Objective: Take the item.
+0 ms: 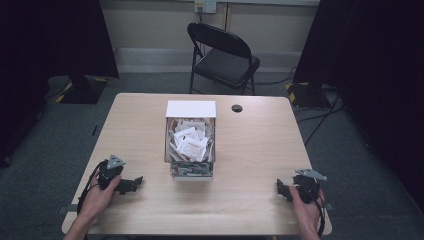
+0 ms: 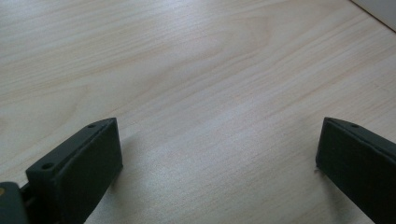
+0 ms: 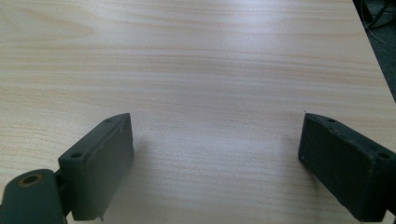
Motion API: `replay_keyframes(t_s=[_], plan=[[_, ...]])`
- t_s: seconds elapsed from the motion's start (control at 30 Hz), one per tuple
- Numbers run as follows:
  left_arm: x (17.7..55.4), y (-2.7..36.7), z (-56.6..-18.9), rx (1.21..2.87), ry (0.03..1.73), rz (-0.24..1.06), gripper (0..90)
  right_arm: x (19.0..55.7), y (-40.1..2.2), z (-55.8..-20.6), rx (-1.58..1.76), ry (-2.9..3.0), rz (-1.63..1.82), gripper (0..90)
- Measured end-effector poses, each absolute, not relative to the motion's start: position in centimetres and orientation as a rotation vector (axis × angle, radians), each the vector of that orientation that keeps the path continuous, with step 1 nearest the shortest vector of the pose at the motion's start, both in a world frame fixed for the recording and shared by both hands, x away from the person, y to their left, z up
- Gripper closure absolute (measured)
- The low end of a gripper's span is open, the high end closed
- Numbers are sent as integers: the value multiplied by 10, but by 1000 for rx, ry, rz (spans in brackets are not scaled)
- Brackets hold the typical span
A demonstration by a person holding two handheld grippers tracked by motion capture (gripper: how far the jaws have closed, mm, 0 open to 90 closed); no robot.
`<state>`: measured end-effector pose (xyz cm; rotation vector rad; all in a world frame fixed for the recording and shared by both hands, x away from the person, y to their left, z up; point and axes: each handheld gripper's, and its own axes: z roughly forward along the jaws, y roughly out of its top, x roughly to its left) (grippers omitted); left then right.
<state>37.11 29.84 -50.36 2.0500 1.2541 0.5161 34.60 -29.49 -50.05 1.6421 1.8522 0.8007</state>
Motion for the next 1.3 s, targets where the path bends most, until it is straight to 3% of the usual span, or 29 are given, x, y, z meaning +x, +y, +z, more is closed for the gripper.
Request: replay_keyframes(t_s=[0.53, 0.8, 1.3], plan=[[371, 298, -504, 2047, 1257, 516, 0, 344, -286, -493, 1634, 1925, 825, 168], [371, 298, -504, 2046, 1257, 517, 0, 340, -281, -480, 1543, 1965, 951, 319], [371, 298, -504, 2047, 1257, 517, 0, 336, -251, -467, 1343, 2133, 1144, 415]])
